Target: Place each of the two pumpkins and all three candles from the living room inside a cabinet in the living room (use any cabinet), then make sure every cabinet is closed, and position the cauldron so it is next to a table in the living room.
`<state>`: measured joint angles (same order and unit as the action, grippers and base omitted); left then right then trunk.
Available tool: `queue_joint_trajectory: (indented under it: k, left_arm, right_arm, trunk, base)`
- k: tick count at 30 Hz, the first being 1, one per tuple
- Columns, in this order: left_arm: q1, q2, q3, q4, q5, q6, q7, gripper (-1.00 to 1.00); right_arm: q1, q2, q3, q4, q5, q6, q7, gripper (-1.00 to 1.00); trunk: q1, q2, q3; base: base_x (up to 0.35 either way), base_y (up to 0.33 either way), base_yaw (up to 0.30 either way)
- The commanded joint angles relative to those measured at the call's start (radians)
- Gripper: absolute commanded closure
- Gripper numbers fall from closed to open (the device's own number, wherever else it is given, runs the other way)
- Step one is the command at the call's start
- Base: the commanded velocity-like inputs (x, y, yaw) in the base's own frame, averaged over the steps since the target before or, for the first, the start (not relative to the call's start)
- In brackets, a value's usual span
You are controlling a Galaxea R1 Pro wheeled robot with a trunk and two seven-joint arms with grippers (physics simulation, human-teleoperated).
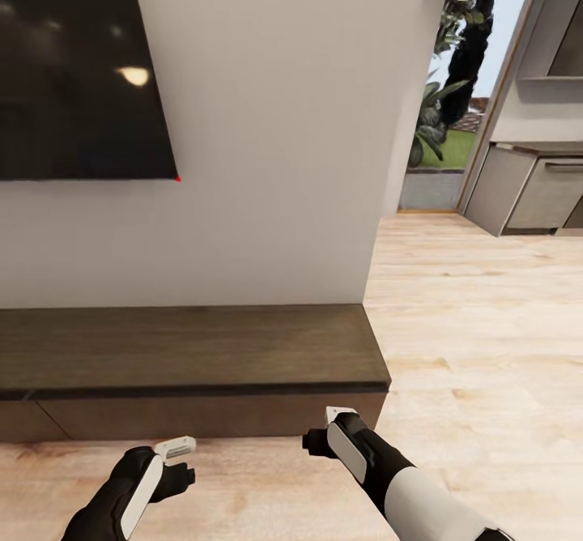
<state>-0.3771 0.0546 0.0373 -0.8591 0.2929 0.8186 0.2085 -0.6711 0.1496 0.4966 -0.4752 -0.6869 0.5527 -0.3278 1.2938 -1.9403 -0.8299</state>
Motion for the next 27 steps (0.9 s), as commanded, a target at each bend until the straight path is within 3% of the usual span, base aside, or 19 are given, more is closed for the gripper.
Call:
queue_joint_trajectory:
  k: [1, 7, 10, 14, 17, 19, 23, 27]
  left_arm:
    - [0.0, 0.002, 0.0, -0.001, 0.011, 0.004, 0.008, -1.0]
    - [0.0, 0.018, -0.004, 0.018, 0.014, 0.0, 0.009, -1.0]
    - [0.0, 0.02, -0.002, 0.076, 0.011, -0.034, 0.009, -1.0]
    - [0.0, 0.025, -0.007, 0.164, 0.011, -0.099, 0.009, -1.0]
    - [0.0, 0.026, -0.009, 0.25, 0.01, -0.156, 0.009, -1.0]
    - [0.0, 0.027, -0.01, 0.342, 0.006, -0.228, 0.009, -1.0]
    - [0.0, 0.035, -0.014, 0.461, -0.037, -0.342, 0.009, -1.0]
    - [0.0, 0.036, -0.017, 0.528, -0.069, -0.42, 0.009, -1.0]
  right_arm:
    - [-0.001, -0.001, 0.007, -0.001, -0.011, 0.002, -0.01, -1.0]
    - [0.018, -0.001, 0.007, 0.006, -0.012, -0.004, -0.008, -1.0]
    - [0.042, -0.002, 0.006, 0.02, -0.013, -0.009, -0.005, -1.0]
    - [0.078, -0.002, 0.005, 0.059, -0.014, -0.03, -0.004, -1.0]
    - [0.112, -0.002, 0.005, 0.101, -0.013, -0.091, -0.004, -1.0]
    - [0.129, -0.002, 0.005, 0.146, -0.011, -0.133, -0.004, -1.0]
    - [0.17, -0.008, 0.005, 0.233, -0.007, -0.223, -0.004, -1.0]
    - [0.193, -0.043, 0.009, 0.286, -0.013, -0.301, -0.003, -1.0]
  trunk:
    - [-0.004, 0.007, 0.002]
    - [-0.027, 0.049, 0.021]
    - [-0.039, 0.07, 0.03]
    - [-0.054, 0.098, 0.043]
    - [-0.065, 0.119, 0.052]
    - [-0.073, 0.133, 0.059]
    - [-0.088, 0.161, 0.071]
    - [-0.104, 0.189, 0.084]
  base:
    - [0.0, 0.0, 0.0]
    - [0.0, 0.0, 0.0]
    - [0.0, 0.0, 0.0]
    - [0.0, 0.0, 0.0]
    - [0.0, 0.0, 0.0]
    - [0.0, 0.0, 0.0]
    - [0.0, 0.0, 0.0]
    - [0.0, 0.0, 0.0]
